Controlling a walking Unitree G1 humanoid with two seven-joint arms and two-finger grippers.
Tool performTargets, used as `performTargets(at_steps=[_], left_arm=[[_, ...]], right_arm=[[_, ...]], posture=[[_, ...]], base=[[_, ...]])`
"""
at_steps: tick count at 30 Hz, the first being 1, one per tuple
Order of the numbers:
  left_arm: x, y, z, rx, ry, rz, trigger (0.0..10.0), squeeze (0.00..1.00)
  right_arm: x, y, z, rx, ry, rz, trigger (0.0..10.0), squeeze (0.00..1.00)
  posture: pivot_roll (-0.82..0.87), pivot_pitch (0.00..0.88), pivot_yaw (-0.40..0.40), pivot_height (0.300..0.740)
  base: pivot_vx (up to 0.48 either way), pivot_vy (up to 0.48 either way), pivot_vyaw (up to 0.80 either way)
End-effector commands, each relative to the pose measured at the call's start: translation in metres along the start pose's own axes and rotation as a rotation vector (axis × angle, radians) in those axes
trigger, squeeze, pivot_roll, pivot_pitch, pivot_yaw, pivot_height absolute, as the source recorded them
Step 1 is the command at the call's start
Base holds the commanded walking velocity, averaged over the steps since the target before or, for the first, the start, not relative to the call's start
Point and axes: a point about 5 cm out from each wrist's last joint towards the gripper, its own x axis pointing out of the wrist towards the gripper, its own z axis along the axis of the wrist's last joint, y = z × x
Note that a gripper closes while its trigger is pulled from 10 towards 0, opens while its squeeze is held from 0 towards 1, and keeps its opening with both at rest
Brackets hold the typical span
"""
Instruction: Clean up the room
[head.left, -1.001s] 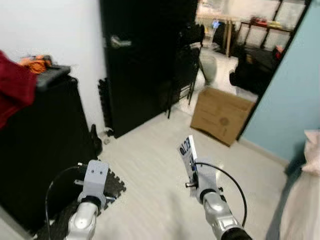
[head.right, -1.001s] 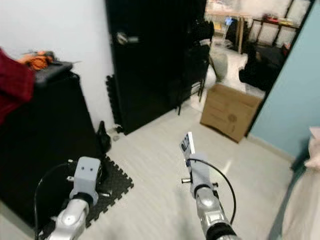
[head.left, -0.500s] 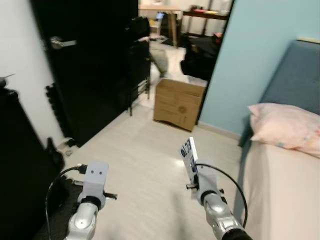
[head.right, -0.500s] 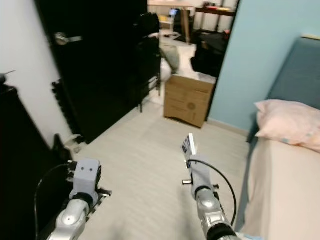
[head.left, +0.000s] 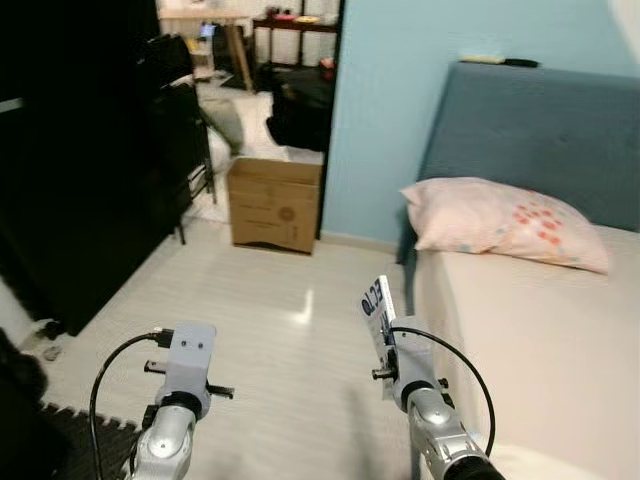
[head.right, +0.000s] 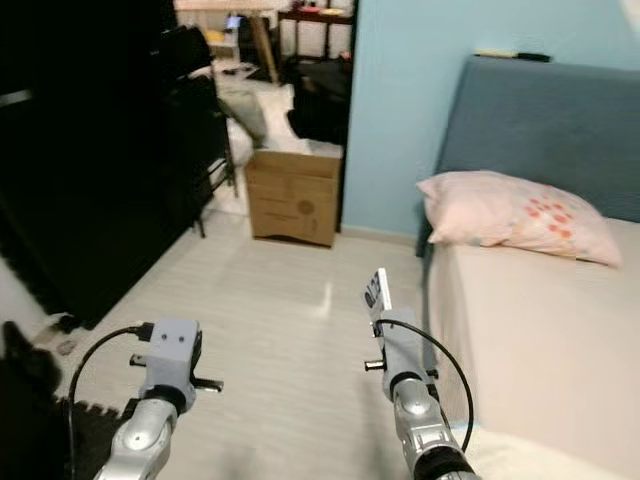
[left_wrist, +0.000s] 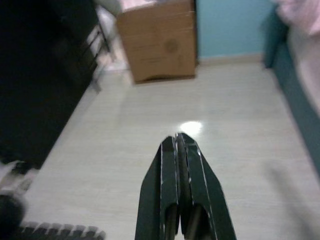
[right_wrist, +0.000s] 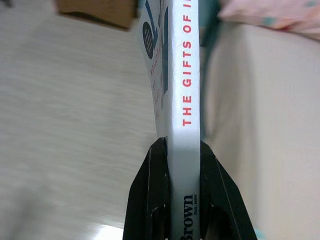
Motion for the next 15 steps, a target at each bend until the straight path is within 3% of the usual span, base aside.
performTargets(at_steps=[1, 8, 12, 14, 15], left_arm=[[-0.004, 0.001, -0.007, -0.002, 0.025, 0.002, 10.0, 0.00], [-0.004, 0.001, -0.007, -0.003, 0.026, 0.005, 10.0, 0.00], [-0.003, 0.005, -0.006, -0.003, 0.023, 0.019, 10.0, 0.00], [-0.003, 0.010, -0.007, -0.004, 0.025, 0.035, 10.0, 0.00], [-0.004, 0.014, -0.007, -0.008, 0.025, 0.050, 10.0, 0.00]], right_arm=[[0.001, 0.002, 0.006, 0.016, -0.025, -0.002, 10.0, 0.00], [0.001, 0.002, 0.007, 0.014, -0.037, 0.007, 10.0, 0.00], [0.002, 0.007, 0.013, 0.023, -0.061, 0.050, 10.0, 0.00], [0.004, 0.007, 0.019, 0.115, -0.077, 0.066, 10.0, 0.00], [0.005, 0.009, 0.026, 0.223, -0.094, 0.106, 10.0, 0.00]], posture=[[0.05, 0.000, -0.047, 0.740], [0.05, 0.000, -0.048, 0.740], [0.05, 0.000, -0.051, 0.740], [0.05, 0.000, -0.052, 0.740], [0.05, 0.000, -0.053, 0.740]], base=[[0.000, 0.000, -0.80], [0.000, 0.000, -0.78], [0.000, 0.000, 0.00], [0.000, 0.000, 0.00], [0.000, 0.000, 0.00]])
